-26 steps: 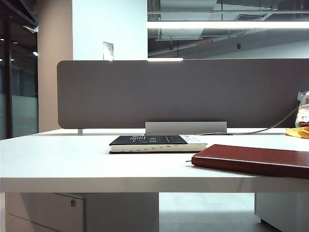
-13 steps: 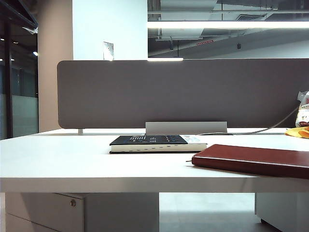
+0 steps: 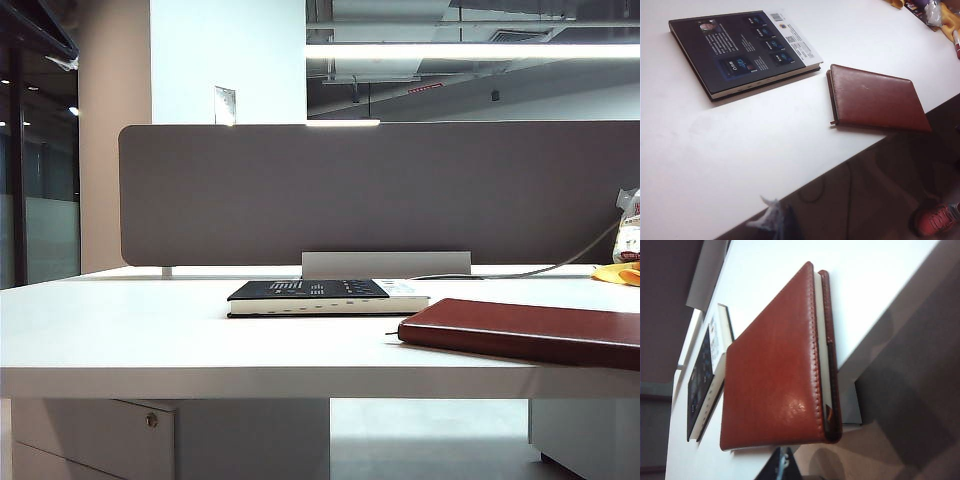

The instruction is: Pick up the red book and place it on top of the black book.

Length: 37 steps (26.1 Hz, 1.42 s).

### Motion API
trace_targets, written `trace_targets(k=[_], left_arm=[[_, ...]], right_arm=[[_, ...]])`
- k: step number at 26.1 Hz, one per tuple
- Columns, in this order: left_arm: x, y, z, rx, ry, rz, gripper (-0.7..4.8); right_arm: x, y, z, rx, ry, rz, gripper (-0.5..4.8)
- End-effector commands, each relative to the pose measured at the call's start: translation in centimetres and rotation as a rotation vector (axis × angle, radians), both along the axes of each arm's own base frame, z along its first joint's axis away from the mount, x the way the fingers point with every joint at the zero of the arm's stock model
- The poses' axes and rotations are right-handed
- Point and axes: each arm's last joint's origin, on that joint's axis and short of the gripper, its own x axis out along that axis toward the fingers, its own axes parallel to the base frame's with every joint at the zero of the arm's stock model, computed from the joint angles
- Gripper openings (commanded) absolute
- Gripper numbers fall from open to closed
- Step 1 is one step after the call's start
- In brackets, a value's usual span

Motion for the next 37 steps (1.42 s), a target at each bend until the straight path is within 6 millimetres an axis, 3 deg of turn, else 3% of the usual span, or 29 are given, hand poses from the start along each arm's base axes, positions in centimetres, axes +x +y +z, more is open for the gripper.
trace_targets(k=[1, 15, 17, 18, 20, 27, 31, 37], left_arm=[[0.0, 0.0, 0.3, 0.001, -0.015, -0.002, -0.05], [0.0, 0.0, 0.3, 0.001, -0.015, -0.002, -0.05], [0.0, 0.0, 0.3, 0.001, -0.015, -0.002, -0.05], [0.0, 0.0, 0.3, 0.001, -0.015, -0.002, -0.05], [0.0, 0.0, 0.2, 0.001, -0.014, -0.002, -0.05], [0.0, 0.0, 0.2, 0.0, -0.013, -0.003, -0.05], [0.0, 0.0, 0.2, 0.0, -0.013, -0.003, -0.05], [0.0, 0.0, 0.2, 0.001, -0.013, -0.002, -0.05]], right_arm=[[0.3, 0.0, -0.1, 0.02, 0.015, 0.001, -0.08], [1.8, 0.4, -1.2, 0.131, 0.123, 0.037, -0.01], [1.9, 0.4, -1.4, 0.139, 0.143, 0.037, 0.47], [2.0, 0.4, -1.7, 0.159, 0.172, 0.037, 1.35], [2.2, 0.5, -2.0, 0.168, 0.192, 0.049, 1.82], [2.4, 0.4, -2.0, 0.154, 0.175, 0.031, 1.87], [2.5, 0.4, -2.3, 0.15, 0.202, 0.023, 2.79], [3.2, 0.6, -2.6, 0.152, 0.185, 0.069, 2.79]])
